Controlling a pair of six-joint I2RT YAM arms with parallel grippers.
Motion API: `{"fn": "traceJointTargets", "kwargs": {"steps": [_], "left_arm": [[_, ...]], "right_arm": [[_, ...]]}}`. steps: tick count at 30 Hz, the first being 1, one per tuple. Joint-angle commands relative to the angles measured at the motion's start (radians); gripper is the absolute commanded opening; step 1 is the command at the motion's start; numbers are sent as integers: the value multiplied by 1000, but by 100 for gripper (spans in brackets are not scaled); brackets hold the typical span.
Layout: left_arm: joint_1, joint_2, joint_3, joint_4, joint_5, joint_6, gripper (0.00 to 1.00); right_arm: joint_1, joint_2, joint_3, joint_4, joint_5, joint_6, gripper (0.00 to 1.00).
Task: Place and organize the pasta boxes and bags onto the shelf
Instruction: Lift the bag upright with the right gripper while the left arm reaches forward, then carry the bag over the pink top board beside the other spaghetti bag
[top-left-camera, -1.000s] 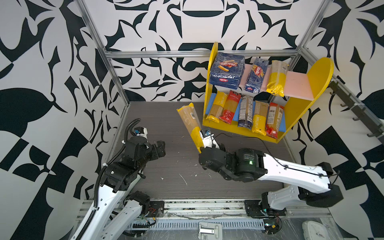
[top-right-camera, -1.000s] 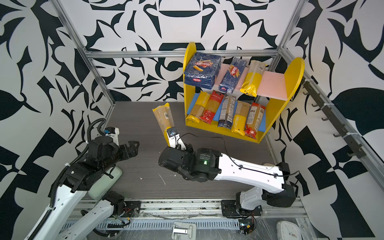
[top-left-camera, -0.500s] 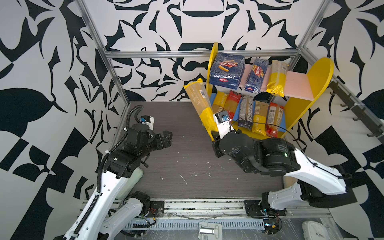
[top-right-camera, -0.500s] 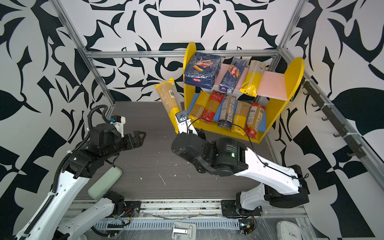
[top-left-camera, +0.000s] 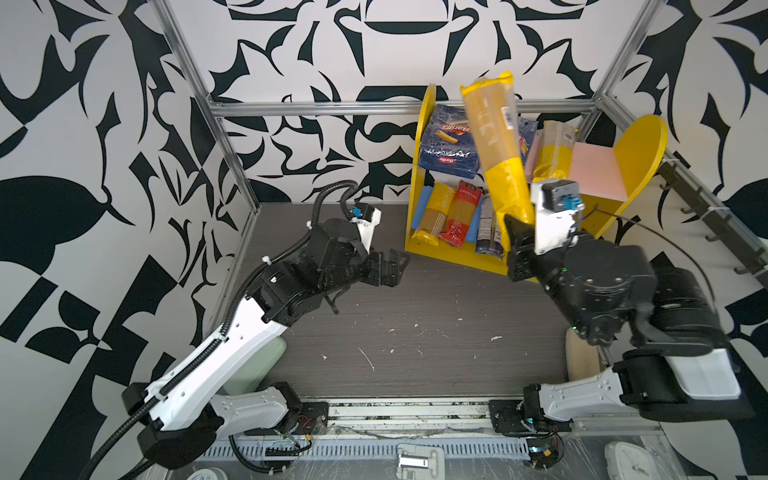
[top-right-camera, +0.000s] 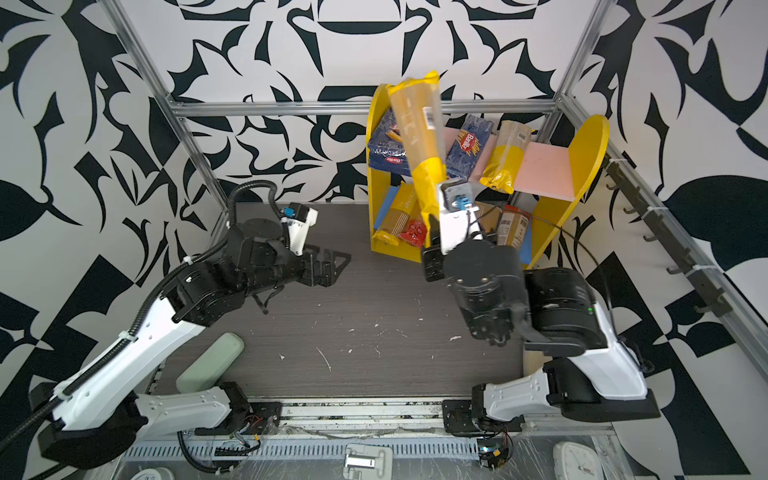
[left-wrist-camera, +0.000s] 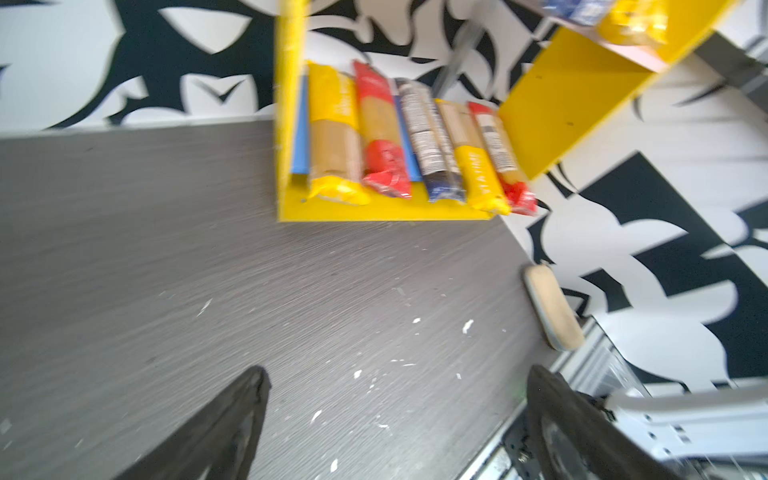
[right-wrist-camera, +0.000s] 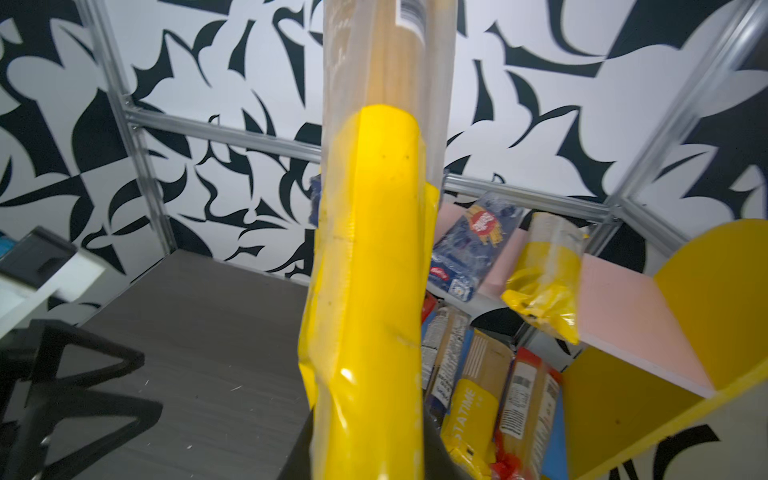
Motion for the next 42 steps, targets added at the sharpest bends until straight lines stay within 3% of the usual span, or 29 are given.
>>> {"fn": "traceJointTargets", "kwargs": {"steps": [1,4,5,7,8,12,20,26,29,33,40,42], "left_arm": [[-66,57,97,22,-31,56,99],[-97,144,165,23,-32,71,99],[-103,162,181,25,-31,75,99],[-117,193,211,30,-22,80,99],[-121,205,221,35,-19,82,99],[-130,243,248,49,-7,85,99],[-136,280,278,59,6,85,99],[-136,282,273,65,-1,81,99],[-137,284,270,67,-7,79,99],[-137,284,267,69,-15,76,99],[-136,279,262,71,-31,72,99],[-136,282,265,69,-32,70,99]], "right_arm": [[0,-77,56,216,231,-149,0],[4,-134,-9,391,317,-329,0],[10,-158,-56,494,347,-438,0],[30,-212,-168,871,389,-731,0],[36,-226,-175,915,397,-763,0],[56,-249,-133,790,428,-693,0],[93,-244,-65,789,439,-745,0],[114,-160,87,787,408,-827,0],[114,-102,183,812,383,-903,0],[114,-39,246,1026,349,-1137,0],[115,59,389,1161,298,-1329,0],[115,95,432,1250,294,-1434,0]]}}
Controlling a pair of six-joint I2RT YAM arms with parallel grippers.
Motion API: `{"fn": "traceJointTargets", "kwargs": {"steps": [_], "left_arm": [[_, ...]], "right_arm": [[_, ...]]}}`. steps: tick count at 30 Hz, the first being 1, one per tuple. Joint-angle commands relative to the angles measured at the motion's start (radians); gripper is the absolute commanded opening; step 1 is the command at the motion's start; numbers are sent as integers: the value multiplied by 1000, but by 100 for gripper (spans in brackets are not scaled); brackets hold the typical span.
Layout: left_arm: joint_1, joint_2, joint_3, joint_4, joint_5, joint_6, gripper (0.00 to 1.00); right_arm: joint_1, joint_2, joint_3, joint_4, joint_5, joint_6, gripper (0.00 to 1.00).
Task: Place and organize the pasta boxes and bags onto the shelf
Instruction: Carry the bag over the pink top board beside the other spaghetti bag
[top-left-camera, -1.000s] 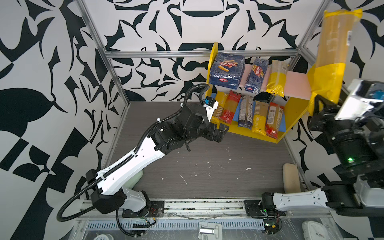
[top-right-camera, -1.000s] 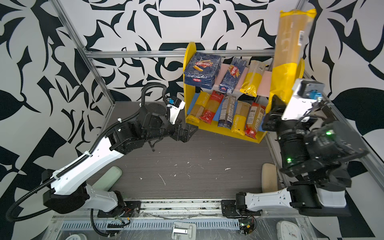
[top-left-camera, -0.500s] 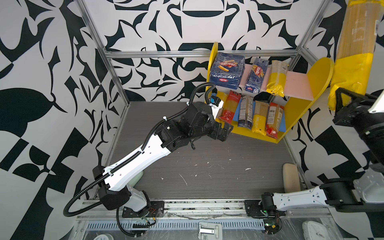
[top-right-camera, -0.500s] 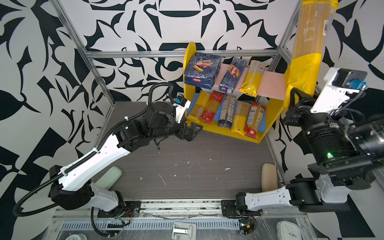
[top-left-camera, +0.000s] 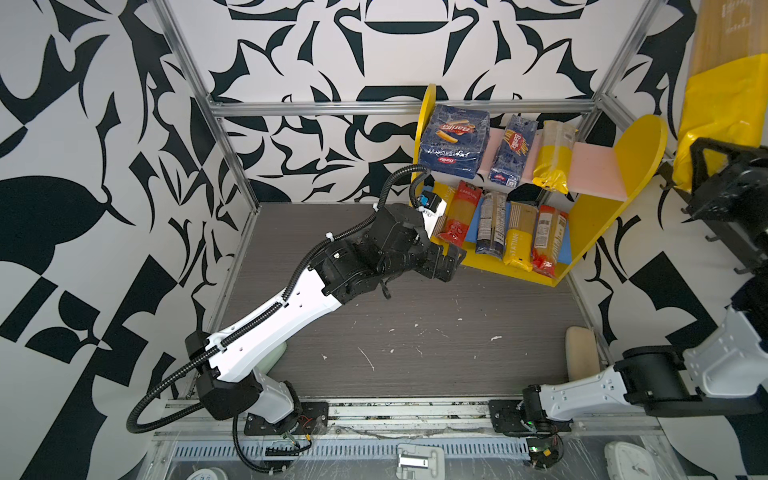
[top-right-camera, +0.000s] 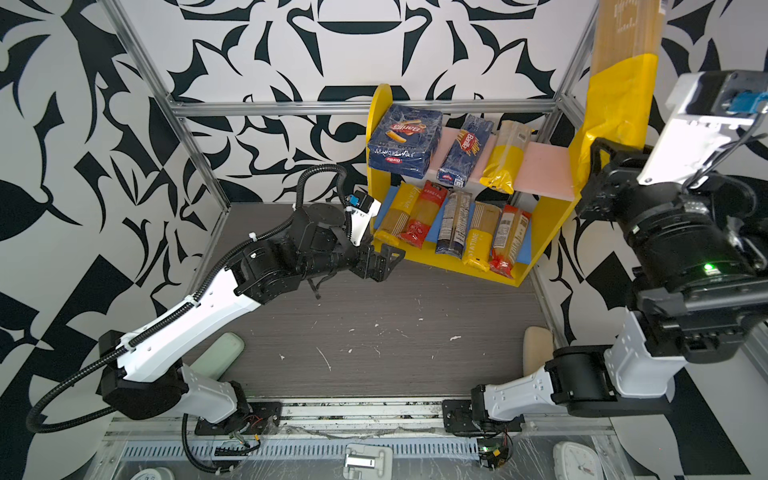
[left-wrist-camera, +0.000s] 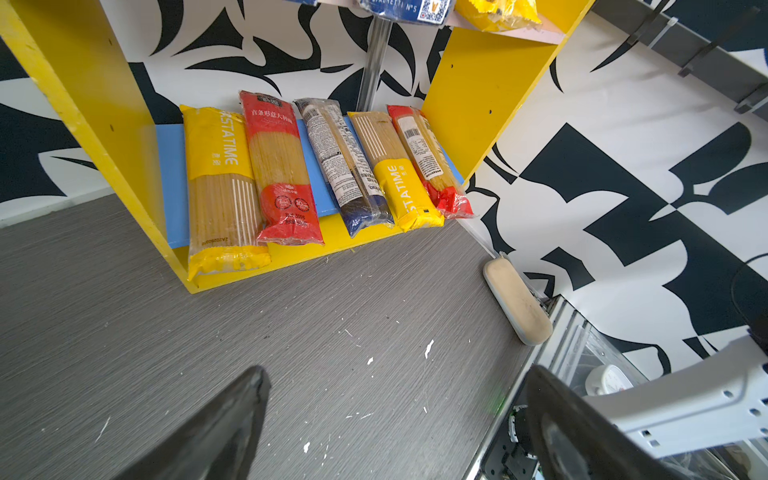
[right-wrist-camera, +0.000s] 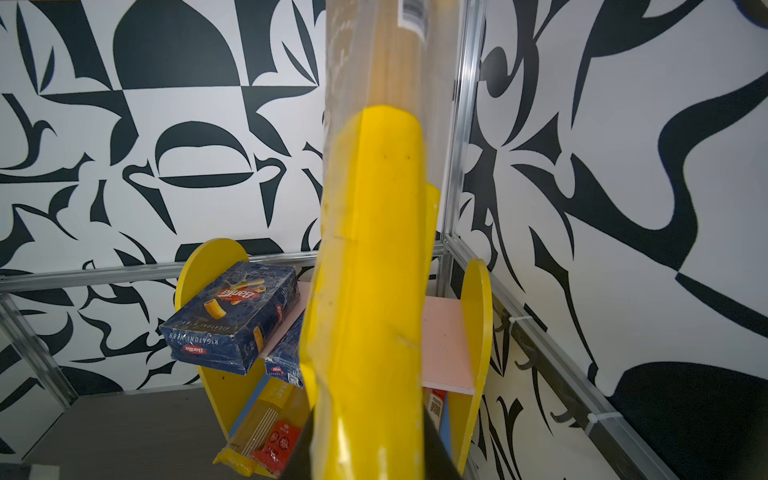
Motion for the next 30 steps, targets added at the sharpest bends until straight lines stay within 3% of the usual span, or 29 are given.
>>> {"fn": "traceJointTargets", "kwargs": {"steps": [1,14,16,18,24,27,30], "left_arm": [[-6,5,16,19,-14,-4,99],[-6,4,-5,21,-31,-19,99],[-6,-6,-16,21,-36,-22,99],[-6,-24,-30,22,-44,-25,99],[-7,-74,-71,13,-75,-22,99],[-6,-92,-88,8,-85,-17,99],[-6,-105,-102,11,-85,-13,99]], "right_arm": [[5,47,66,201,-61,-207,0],[7,32,-52,234,-61,-200,0],[-38,50,-58,234,-75,-198,0],[-150,93,-57,165,-86,-156,0],[-240,141,-29,13,-126,13,0],[-322,168,-44,2,-123,31,0],[-451,194,-63,-167,-126,205,0]]}}
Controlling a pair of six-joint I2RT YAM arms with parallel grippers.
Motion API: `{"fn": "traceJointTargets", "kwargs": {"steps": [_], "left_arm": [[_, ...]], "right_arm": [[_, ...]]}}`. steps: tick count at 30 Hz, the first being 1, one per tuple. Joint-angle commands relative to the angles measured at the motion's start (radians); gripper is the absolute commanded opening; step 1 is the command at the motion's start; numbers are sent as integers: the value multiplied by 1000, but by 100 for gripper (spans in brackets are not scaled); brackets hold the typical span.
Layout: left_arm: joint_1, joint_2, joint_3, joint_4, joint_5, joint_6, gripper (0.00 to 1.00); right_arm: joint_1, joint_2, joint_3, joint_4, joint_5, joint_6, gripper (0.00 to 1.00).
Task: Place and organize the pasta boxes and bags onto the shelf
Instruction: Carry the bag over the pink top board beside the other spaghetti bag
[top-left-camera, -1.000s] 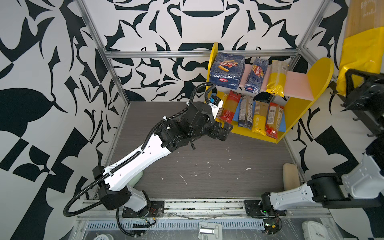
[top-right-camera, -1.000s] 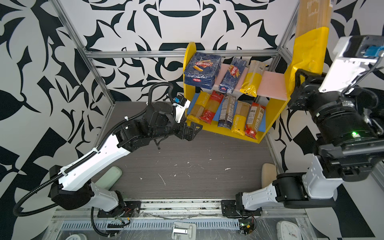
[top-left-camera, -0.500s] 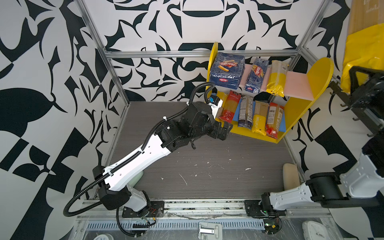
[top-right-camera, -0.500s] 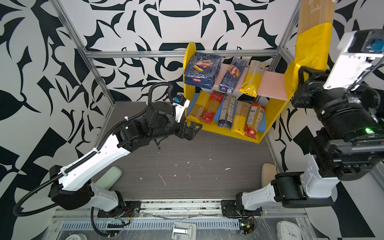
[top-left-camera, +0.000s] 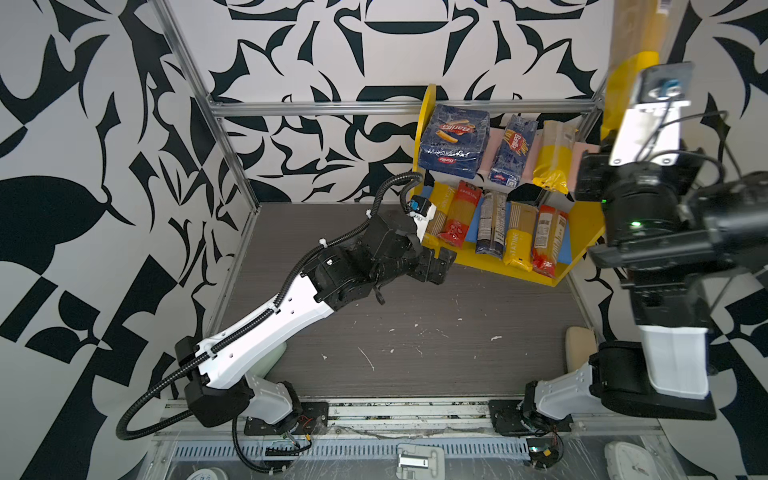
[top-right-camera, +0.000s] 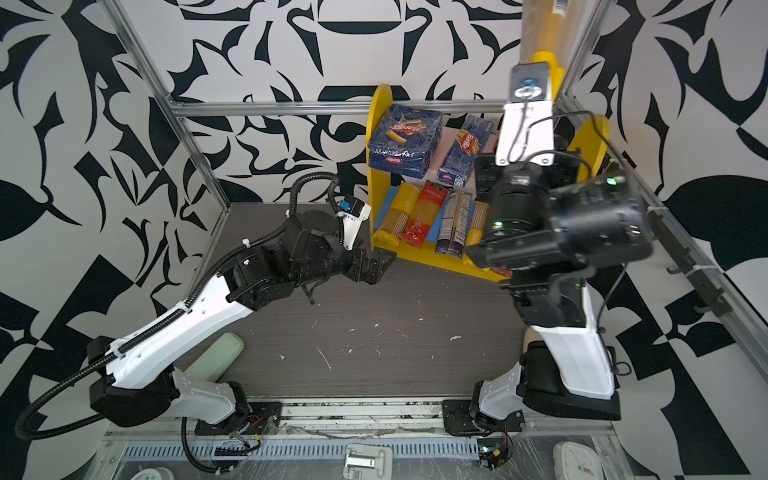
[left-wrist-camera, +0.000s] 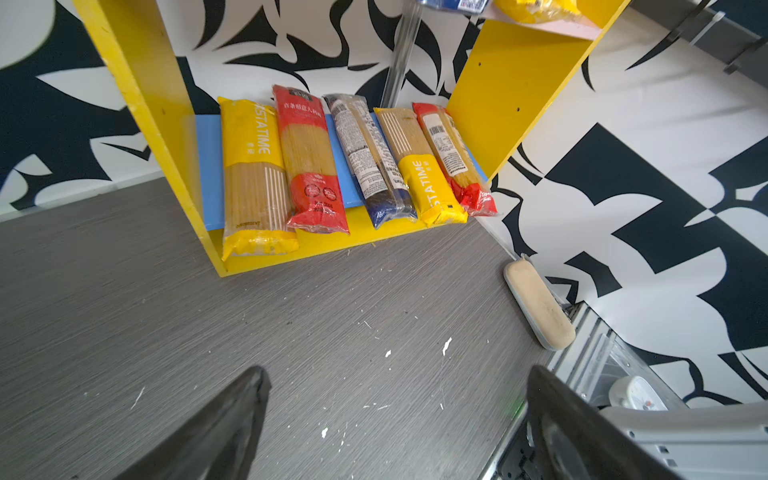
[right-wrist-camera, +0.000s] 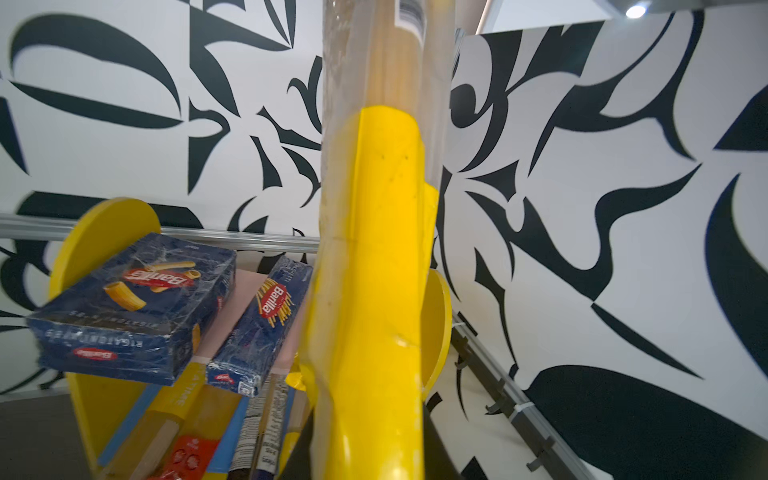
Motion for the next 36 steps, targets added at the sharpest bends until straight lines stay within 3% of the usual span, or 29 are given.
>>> {"fn": "traceJointTargets", "kwargs": {"steps": [1,4,7,11,14,17,19,21,29,36], "left_arm": [[-6,-37,-18,5,-20,1,99],[-5,-65,-46,3,-32,4,99],[-5,-105,-76,-6,-59,13,99],[-3,-160,-108,-12,-86,27,99],[-4,-178,-119,-21,-93,33,99],[-2,-178,-117,-29,-98,41,99],[-3,-177,-112,-37,-99,43,99],[-2,-181,-108,-46,-105,43,99],[-2,-209,-113,-66,-145,44,99],[-1,-189,-102,-70,-146,63,99]], "right_arm": [[-118,-1,24,-194,-112,263,0],[-200,26,44,-330,-137,411,0],[-267,52,38,-339,-148,426,0],[-357,71,90,-459,-197,539,0],[-435,75,121,-623,-280,694,0],[-587,83,137,-834,-433,909,0],[-746,87,124,-952,-625,1066,0],[-846,89,91,-986,-744,1130,0],[-914,186,189,-1036,-898,1155,0],[-1204,172,155,-1059,-1262,1276,0]]}}
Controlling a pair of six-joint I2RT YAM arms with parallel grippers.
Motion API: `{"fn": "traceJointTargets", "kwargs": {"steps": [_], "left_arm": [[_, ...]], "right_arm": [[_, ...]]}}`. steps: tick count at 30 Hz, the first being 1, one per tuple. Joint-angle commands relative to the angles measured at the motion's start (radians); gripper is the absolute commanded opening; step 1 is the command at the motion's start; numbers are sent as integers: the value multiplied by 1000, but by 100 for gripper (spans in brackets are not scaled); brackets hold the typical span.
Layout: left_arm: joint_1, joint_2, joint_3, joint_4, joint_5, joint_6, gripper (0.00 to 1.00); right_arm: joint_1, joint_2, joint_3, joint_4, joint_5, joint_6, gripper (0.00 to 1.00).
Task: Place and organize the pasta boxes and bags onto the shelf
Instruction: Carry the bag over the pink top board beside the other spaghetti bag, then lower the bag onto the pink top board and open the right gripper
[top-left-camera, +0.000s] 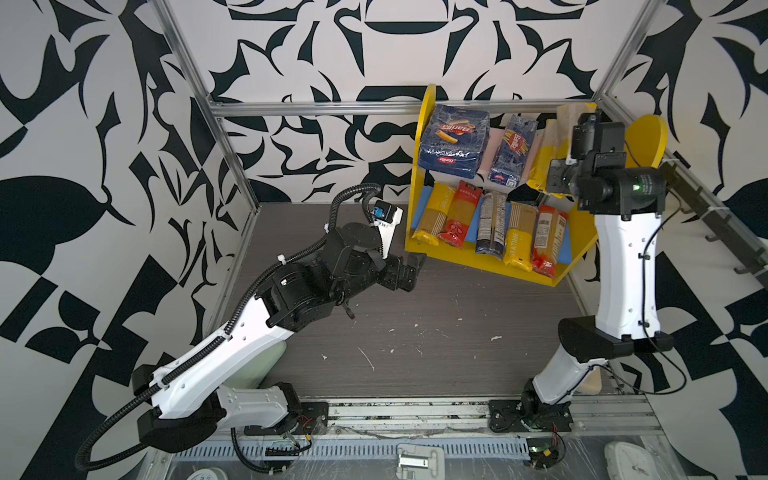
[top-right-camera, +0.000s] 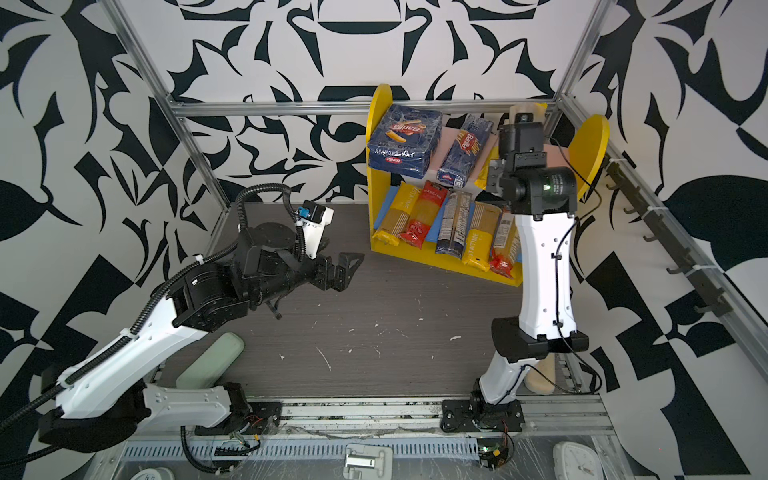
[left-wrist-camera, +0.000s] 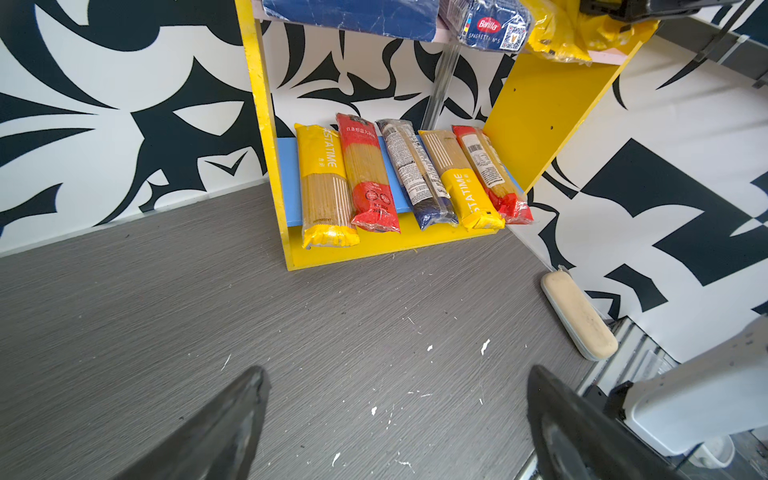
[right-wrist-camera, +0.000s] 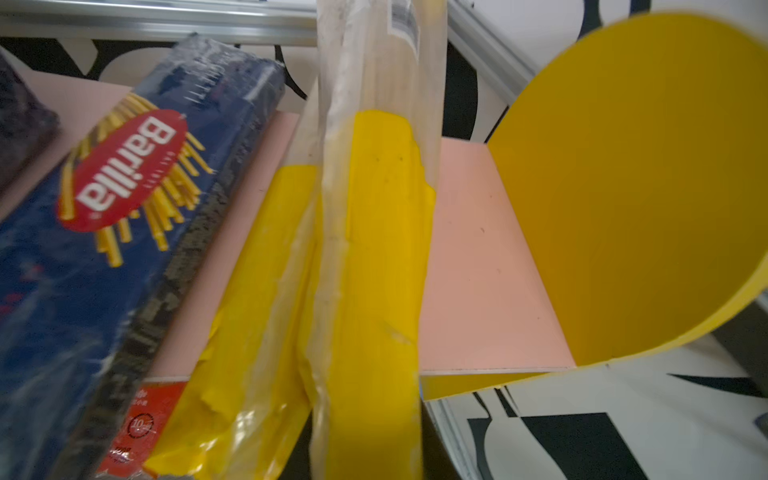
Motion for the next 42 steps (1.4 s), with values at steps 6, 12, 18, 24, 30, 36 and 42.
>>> {"fn": "traceJointTargets", "kwargs": {"steps": [6,12,18,24,30,36,42], "left_arm": [[1,0,14,-19,-16,23,99],[2,-8,7,-24,-22,18,99],[2,-6,7,-21,-23,18,99],[2,-14,1,-20,-25,17,99],[2,-9,7,-20,-23,13,99],[2,-8,3,-19,-18,4,99],[2,-27,-3,-19,-18,-11,99]], "right_arm": [[-248,-61,28,133,-328,135,0],[-284,-60,-9,140,-378,141,0],[-292,-51,-9,131,-395,133,0],[-298,-35,-2,113,-401,119,0],[-298,-81,-59,116,-396,115,23],[-298,-128,-106,114,-377,112,47],[-298,-146,-142,109,-388,114,56]]}}
